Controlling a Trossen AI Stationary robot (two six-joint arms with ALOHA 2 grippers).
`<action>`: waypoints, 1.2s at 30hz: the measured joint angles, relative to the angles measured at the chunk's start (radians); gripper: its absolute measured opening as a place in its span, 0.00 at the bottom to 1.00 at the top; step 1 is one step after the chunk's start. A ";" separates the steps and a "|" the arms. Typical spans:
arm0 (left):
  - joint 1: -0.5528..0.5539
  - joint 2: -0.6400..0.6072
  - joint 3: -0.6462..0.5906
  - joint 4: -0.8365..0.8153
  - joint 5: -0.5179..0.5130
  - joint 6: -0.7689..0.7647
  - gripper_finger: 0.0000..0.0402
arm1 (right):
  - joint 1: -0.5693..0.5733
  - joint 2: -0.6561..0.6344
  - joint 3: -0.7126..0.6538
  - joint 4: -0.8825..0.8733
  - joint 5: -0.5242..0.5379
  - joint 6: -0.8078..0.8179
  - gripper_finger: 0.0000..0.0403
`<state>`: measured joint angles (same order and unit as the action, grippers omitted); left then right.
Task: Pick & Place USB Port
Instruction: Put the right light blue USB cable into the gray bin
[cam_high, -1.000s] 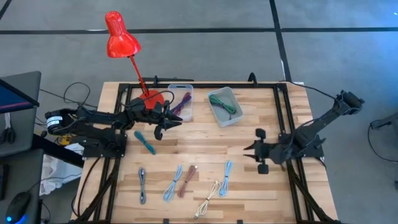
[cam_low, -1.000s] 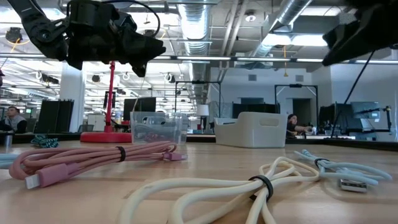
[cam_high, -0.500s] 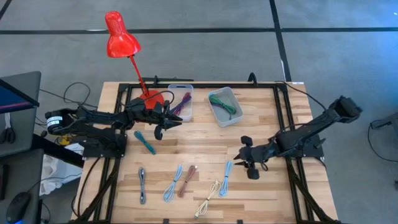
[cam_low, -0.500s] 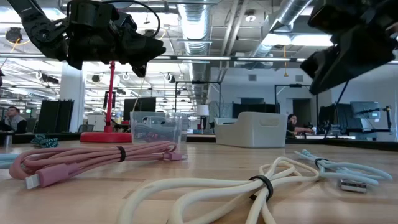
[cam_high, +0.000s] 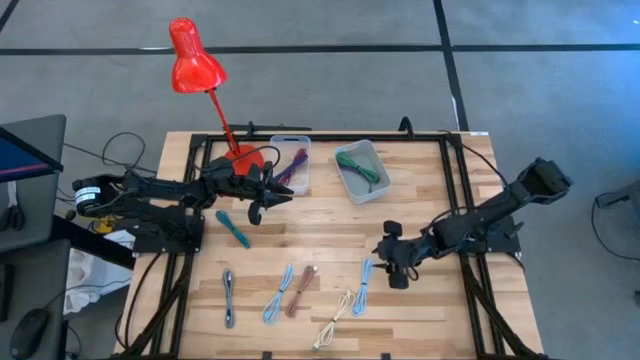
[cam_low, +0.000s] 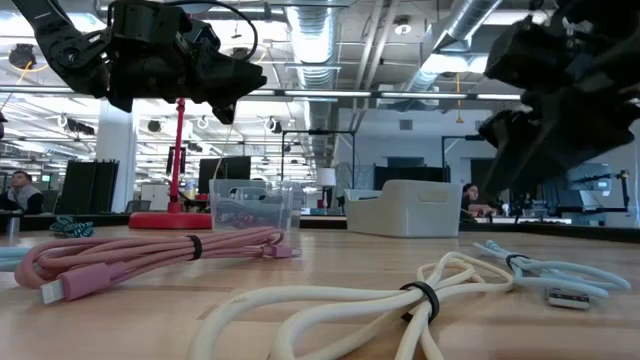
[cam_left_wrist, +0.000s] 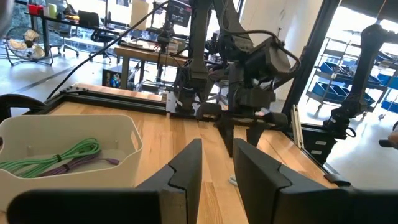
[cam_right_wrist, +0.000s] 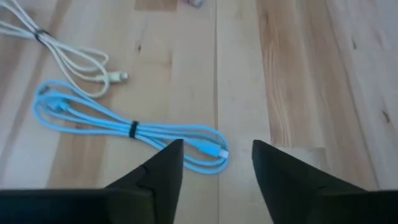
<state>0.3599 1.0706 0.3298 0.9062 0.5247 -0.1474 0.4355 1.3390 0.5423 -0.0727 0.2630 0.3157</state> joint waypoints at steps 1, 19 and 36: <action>0.000 0.000 0.000 0.000 0.000 0.000 0.22 | 0.000 0.009 0.000 0.001 0.000 0.000 0.49; 0.000 0.000 0.000 0.000 0.000 0.000 0.22 | 0.001 0.161 0.001 0.061 -0.003 0.000 0.52; 0.000 0.000 0.000 0.000 0.000 0.000 0.22 | 0.000 0.221 0.001 0.123 -0.030 0.000 0.39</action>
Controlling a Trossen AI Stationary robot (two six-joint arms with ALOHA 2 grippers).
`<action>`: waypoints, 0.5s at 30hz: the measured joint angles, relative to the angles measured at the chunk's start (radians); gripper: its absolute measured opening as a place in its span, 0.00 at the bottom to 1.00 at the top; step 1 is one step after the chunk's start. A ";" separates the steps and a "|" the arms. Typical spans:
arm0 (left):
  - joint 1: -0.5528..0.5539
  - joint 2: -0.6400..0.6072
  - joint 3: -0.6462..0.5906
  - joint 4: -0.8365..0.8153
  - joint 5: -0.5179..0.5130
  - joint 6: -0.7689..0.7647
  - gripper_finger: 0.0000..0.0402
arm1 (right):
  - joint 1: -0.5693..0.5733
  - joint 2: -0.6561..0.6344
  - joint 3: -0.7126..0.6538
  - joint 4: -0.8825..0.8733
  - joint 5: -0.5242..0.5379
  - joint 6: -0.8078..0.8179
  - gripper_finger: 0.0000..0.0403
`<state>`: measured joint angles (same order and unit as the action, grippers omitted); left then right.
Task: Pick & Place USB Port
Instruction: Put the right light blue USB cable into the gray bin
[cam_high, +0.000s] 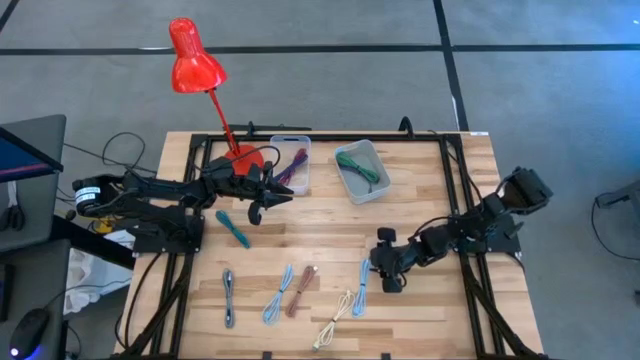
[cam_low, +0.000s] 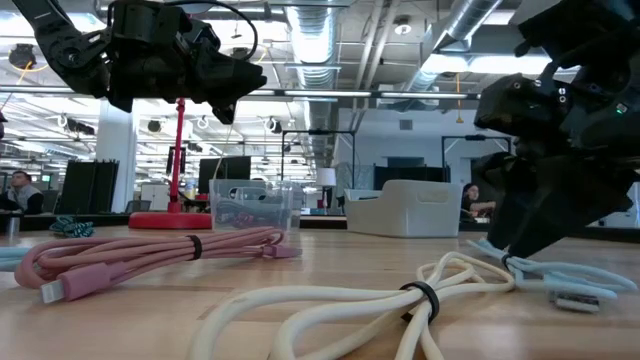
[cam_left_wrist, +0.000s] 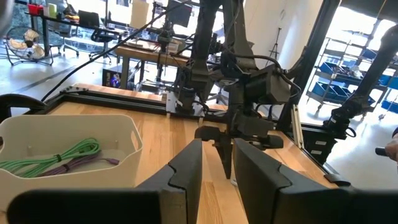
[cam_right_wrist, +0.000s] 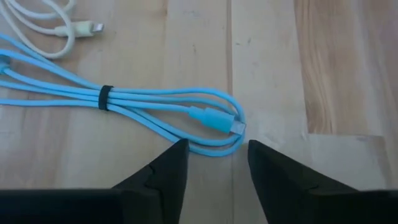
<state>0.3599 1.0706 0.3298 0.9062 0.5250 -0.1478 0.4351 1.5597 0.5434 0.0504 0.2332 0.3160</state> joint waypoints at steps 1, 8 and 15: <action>0.000 0.000 0.000 0.000 0.000 0.000 0.22 | -0.001 0.000 0.000 0.003 -0.001 0.000 0.37; 0.000 0.000 0.000 0.000 0.000 0.000 0.22 | -0.019 0.000 0.000 0.009 -0.004 0.000 0.22; 0.000 0.000 0.000 0.000 0.000 0.000 0.22 | -0.039 0.000 0.000 0.007 -0.002 -0.015 0.02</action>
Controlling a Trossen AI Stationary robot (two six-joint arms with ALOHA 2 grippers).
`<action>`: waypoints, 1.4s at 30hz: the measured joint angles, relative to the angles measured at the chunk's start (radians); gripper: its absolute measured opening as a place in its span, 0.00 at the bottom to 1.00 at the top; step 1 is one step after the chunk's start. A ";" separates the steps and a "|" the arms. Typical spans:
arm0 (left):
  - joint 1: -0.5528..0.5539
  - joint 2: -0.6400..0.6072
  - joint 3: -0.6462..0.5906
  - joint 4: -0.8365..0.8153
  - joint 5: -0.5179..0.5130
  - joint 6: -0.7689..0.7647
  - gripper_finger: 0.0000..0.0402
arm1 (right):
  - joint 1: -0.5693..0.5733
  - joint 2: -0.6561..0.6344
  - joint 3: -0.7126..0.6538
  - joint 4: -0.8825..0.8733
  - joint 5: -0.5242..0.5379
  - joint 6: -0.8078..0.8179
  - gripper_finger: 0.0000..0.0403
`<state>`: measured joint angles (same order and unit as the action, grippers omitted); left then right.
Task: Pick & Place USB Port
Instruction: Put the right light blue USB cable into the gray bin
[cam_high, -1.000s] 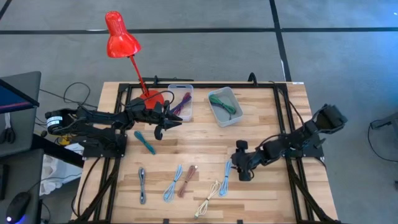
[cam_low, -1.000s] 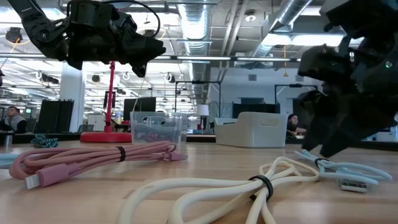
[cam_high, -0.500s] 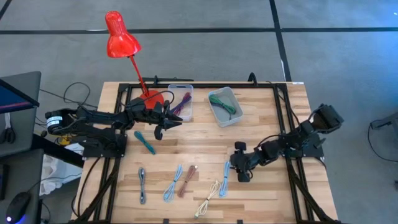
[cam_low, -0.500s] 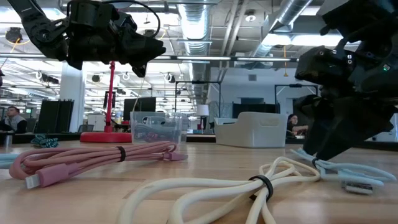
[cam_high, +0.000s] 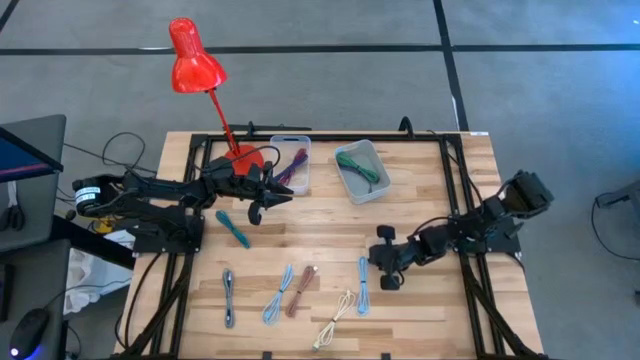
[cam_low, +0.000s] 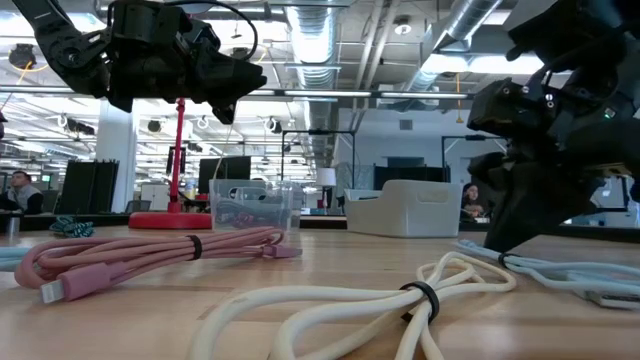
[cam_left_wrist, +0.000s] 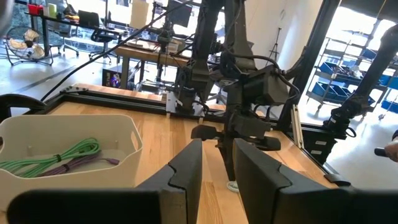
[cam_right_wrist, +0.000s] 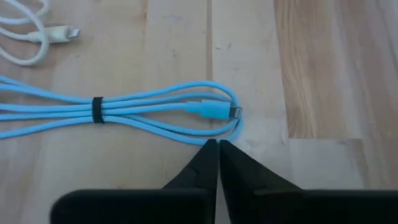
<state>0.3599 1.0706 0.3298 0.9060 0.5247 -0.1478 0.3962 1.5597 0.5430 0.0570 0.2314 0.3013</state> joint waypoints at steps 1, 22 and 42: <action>0.000 0.000 0.000 0.000 0.000 0.000 0.22 | 0.000 0.000 0.000 0.000 0.003 -0.008 0.02; 0.000 0.000 0.000 0.000 0.000 0.000 0.22 | -0.018 0.000 0.091 -0.027 -0.101 0.051 0.25; 0.000 0.000 0.000 0.000 0.000 0.000 0.22 | -0.029 0.000 0.094 -0.043 -0.069 0.063 0.66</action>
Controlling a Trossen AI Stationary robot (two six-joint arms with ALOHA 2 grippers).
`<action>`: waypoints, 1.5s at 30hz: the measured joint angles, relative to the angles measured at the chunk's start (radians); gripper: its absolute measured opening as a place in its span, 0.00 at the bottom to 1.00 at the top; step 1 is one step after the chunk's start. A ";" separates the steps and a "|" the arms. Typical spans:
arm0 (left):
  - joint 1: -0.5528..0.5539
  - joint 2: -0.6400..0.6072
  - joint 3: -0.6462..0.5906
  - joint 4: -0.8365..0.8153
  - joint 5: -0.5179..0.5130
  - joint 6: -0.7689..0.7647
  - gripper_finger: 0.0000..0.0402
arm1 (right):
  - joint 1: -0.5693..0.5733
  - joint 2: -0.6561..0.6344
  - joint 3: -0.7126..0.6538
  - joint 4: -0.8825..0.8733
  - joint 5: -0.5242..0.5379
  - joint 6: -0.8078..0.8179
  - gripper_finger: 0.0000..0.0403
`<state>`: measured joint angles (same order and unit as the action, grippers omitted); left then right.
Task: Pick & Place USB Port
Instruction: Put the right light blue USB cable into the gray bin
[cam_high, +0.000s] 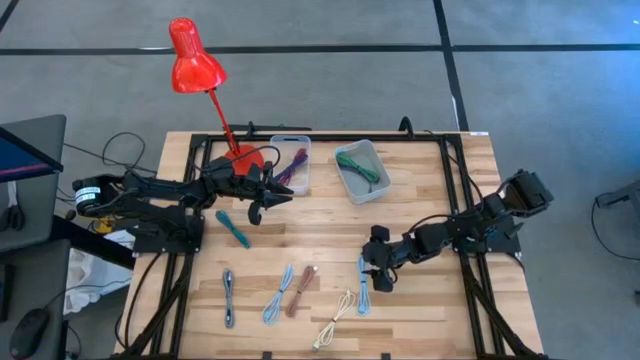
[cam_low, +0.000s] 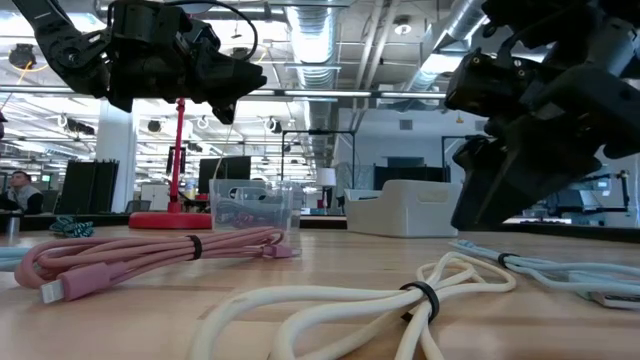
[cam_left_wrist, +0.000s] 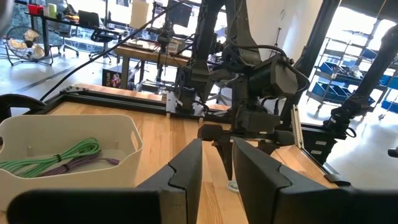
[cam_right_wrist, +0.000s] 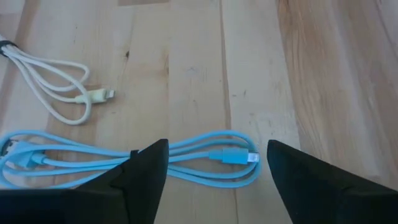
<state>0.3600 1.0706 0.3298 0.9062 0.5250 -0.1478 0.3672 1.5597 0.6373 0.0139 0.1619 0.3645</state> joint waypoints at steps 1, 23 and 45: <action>0.000 0.000 0.000 0.000 0.000 0.000 0.22 | -0.002 0.000 0.000 0.000 0.000 -0.001 0.66; 0.000 0.000 0.000 0.000 0.000 -0.015 0.22 | 0.006 0.153 0.250 -0.337 -0.020 -0.584 0.66; 0.001 0.000 0.000 0.000 0.000 -0.015 0.22 | 0.047 0.148 0.271 -0.426 -0.138 -0.584 0.54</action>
<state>0.3607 1.0702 0.3294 0.9058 0.5247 -0.1623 0.4137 1.7077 0.9085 -0.4118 0.0242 -0.2195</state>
